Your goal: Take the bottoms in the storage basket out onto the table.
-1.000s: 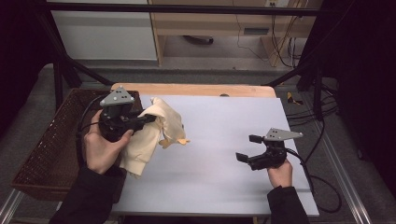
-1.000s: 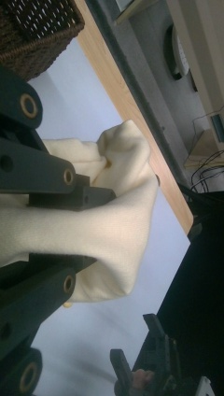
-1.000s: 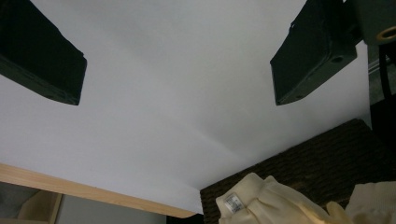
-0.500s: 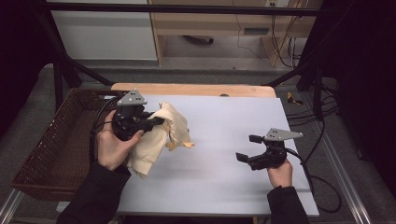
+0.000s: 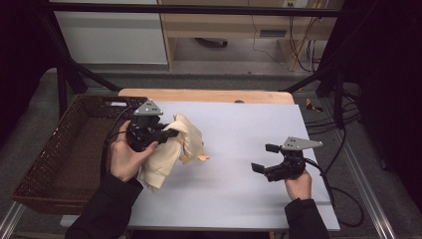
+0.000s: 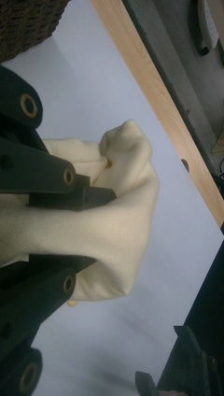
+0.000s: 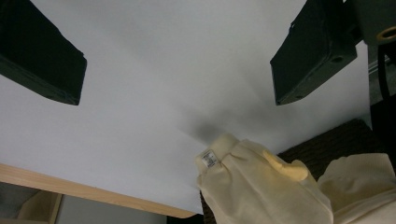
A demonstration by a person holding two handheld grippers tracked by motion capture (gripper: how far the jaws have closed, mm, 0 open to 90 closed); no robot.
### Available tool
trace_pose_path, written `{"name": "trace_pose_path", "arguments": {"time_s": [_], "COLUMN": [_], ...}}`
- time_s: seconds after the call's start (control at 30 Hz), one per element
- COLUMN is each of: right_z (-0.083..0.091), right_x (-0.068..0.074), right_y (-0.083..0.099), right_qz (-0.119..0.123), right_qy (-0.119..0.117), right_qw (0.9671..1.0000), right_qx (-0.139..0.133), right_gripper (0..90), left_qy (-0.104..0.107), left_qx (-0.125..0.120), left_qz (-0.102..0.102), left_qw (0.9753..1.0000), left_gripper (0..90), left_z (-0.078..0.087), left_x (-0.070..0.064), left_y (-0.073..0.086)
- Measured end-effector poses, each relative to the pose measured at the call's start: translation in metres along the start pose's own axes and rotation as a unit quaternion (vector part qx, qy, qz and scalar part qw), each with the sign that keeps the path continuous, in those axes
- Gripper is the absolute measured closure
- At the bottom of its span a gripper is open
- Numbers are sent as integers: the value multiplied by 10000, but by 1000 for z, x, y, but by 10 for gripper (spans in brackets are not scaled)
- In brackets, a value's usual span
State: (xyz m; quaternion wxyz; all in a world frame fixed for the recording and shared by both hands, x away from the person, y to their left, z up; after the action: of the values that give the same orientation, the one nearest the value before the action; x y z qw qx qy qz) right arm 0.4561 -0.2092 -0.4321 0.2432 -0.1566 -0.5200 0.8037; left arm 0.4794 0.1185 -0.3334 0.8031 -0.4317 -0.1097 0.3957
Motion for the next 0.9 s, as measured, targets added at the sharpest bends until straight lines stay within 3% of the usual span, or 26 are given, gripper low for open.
{"name": "trace_pose_path", "arguments": {"time_s": [0.47,0.9], "right_z": [0,0], "right_x": [0,0], "right_y": [0,0], "right_qz": [8,2], "right_qy": [3,6], "right_qw": [10000,10000], "right_qx": [-2,1], "right_gripper": [38,38], "left_qy": [-1,75], "left_qx": [355,423], "left_qz": [-119,-250], "left_qw": [9993,9988], "left_gripper": [776,774], "left_z": [-28,-41], "left_x": [-6,-13], "left_y": [15,25]}}
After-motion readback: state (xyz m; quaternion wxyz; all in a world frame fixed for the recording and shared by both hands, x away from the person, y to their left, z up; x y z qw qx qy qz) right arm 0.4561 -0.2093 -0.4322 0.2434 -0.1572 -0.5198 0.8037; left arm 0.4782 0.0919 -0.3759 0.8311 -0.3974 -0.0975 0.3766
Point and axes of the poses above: each handheld gripper's, and its own axes: z roughly backward along the jaws, y roughly out of its underside, x roughly to its left, the point moved 6 cm from there along -z, roughly forward along the jaws, and after that the axes turned 11 degrees about z, right-handed, at the moved point
